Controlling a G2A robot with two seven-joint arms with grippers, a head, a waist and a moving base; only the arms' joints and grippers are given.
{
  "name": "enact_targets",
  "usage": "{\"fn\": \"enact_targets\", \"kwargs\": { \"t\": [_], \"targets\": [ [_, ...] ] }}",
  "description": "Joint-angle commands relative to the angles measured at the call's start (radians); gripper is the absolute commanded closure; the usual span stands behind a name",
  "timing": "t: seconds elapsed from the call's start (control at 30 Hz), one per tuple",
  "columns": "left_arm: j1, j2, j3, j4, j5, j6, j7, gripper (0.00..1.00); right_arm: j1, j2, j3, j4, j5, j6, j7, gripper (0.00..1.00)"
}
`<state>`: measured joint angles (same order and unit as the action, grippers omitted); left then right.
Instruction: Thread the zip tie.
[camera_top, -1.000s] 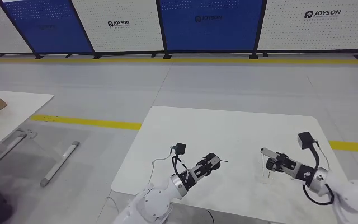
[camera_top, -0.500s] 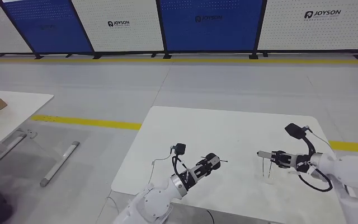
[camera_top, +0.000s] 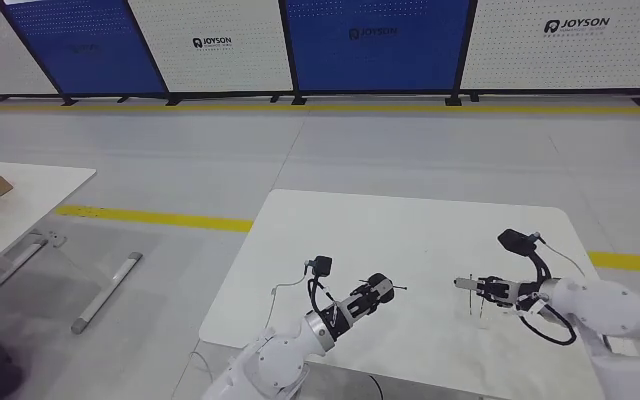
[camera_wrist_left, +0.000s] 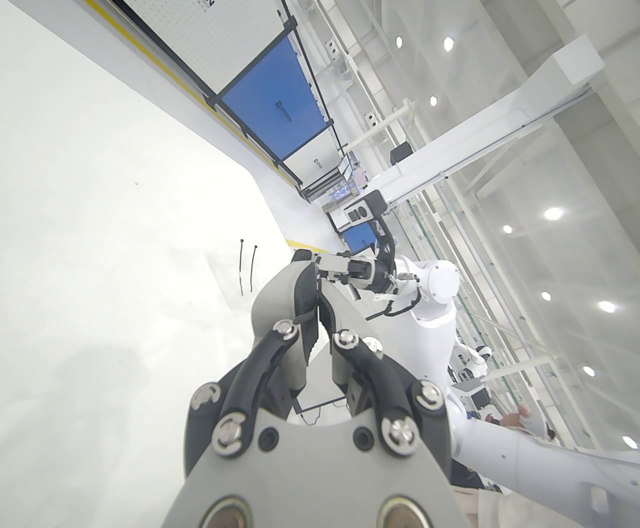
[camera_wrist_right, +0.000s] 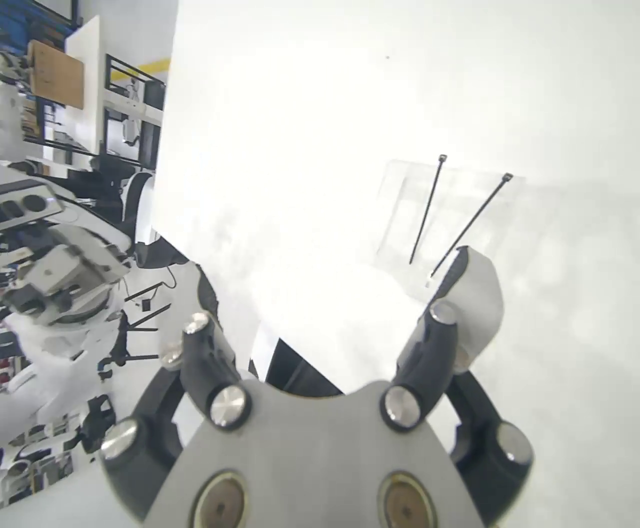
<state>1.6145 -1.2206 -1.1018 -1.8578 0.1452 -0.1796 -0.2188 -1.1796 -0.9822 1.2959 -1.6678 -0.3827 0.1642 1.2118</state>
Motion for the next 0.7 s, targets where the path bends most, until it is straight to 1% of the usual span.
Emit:
{"fn": "enact_targets", "kwargs": {
  "t": [0.0, 0.07, 0.37, 0.43, 0.5, 0.6, 0.67],
  "targets": [
    [0.0, 0.0, 0.0, 0.0, 0.0, 0.0, 0.0, 1.0, 0.011, -0.003, -0.021, 0.032, 0.01, -0.01, -0.009, 0.0],
    [0.0, 0.0, 0.0, 0.0, 0.0, 0.0, 0.0, 1.0, 0.026, -0.006, -0.04, 0.058, 0.002, -0.02, -0.015, 0.0],
    [0.0, 0.0, 0.0, 0.0, 0.0, 0.0, 0.0, 1.0, 0.028, -0.006, -0.045, 0.059, -0.002, -0.024, -0.01, 0.0],
    [0.0, 0.0, 0.0, 0.0, 0.0, 0.0, 0.0, 1.0, 0.019, -0.006, -0.052, 0.058, -0.002, -0.05, -0.025, 0.0],
    [0.0, 0.0, 0.0, 0.0, 0.0, 0.0, 0.0, 1.0, 0.026, -0.006, -0.053, 0.066, 0.007, -0.057, -0.026, 0.0],
    [0.0, 0.0, 0.0, 0.0, 0.0, 0.0, 0.0, 1.0, 0.043, -0.006, -0.064, 0.05, -0.033, -0.046, -0.036, 0.0],
    [0.0, 0.0, 0.0, 0.0, 0.0, 0.0, 0.0, 1.0, 0.057, -0.005, -0.069, 0.047, -0.066, -0.013, -0.036, 0.0]
  ]
}}
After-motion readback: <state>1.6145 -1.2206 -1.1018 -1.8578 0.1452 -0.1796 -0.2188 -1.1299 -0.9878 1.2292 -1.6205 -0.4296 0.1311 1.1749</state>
